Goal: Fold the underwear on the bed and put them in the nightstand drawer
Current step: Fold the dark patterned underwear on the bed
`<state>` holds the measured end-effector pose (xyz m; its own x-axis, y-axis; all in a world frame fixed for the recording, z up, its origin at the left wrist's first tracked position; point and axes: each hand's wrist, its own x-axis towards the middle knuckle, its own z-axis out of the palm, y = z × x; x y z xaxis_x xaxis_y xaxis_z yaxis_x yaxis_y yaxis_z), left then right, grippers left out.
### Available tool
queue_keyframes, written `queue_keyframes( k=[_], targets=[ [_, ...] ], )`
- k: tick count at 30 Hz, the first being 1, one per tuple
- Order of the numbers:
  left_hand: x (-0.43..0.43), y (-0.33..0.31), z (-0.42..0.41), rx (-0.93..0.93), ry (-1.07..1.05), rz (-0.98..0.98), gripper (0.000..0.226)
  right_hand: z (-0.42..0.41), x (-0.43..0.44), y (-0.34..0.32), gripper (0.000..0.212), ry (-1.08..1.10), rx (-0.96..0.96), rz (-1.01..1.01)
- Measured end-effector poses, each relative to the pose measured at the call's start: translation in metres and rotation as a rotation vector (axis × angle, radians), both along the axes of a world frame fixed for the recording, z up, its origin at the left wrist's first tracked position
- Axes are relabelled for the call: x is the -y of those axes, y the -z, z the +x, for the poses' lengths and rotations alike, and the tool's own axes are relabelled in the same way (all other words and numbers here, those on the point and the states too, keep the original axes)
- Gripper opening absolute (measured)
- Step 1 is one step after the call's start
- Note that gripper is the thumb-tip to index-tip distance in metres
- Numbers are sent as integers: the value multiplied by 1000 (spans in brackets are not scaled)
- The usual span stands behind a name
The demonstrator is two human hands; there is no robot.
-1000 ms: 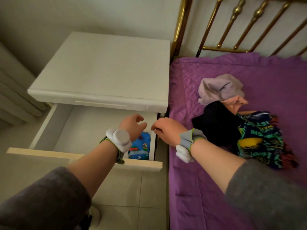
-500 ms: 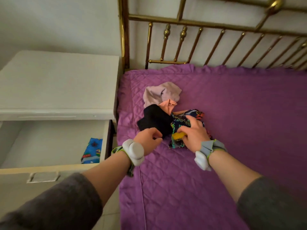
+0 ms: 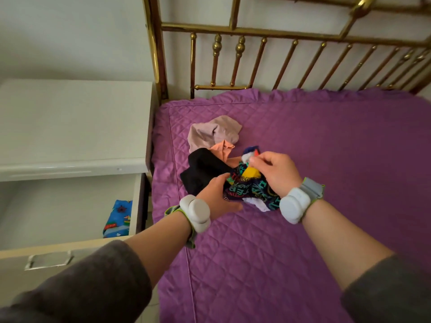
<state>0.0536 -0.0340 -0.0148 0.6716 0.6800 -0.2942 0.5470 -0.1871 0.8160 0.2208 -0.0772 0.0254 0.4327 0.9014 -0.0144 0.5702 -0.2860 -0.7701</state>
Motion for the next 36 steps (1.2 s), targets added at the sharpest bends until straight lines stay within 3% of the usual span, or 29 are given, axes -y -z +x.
queue_keyframes(
  k=[3, 6, 8, 11, 15, 18, 22, 24, 30, 36],
  targets=[
    [7, -16, 12, 99, -18, 51, 69, -4, 3, -29, 18, 28, -303, 134],
    [5, -26, 19, 119, -78, 63, 30, 0, 2, -50, 17, 56, -507, 270],
    [4, -35, 22, 170, -176, -13, 18, 7, 6, -58, 15, 35, -593, 322],
    [4, -54, 27, 265, -303, -260, 20, 15, 19, -57, 20, -6, -425, 216],
    [8, -73, 29, 334, -335, -393, 20, 14, 49, -37, 57, -141, -288, -45],
    [10, -86, 24, 243, -208, -230, 20, 7, 64, -25, 78, -270, -168, -34],
    [12, -101, 22, -2, 114, 19, 30, 0, 62, -30, 71, -256, -43, 129],
    [14, -107, 24, -88, 122, 189, 30, -1, 60, -36, 62, -248, 76, 179],
    [17, -112, 28, 19, -88, 416, 17, -4, 54, -51, 40, -169, 300, 293],
    [22, -130, 33, 169, -108, 665, 35, -10, 46, -69, 28, -118, 257, 271]
  ],
)
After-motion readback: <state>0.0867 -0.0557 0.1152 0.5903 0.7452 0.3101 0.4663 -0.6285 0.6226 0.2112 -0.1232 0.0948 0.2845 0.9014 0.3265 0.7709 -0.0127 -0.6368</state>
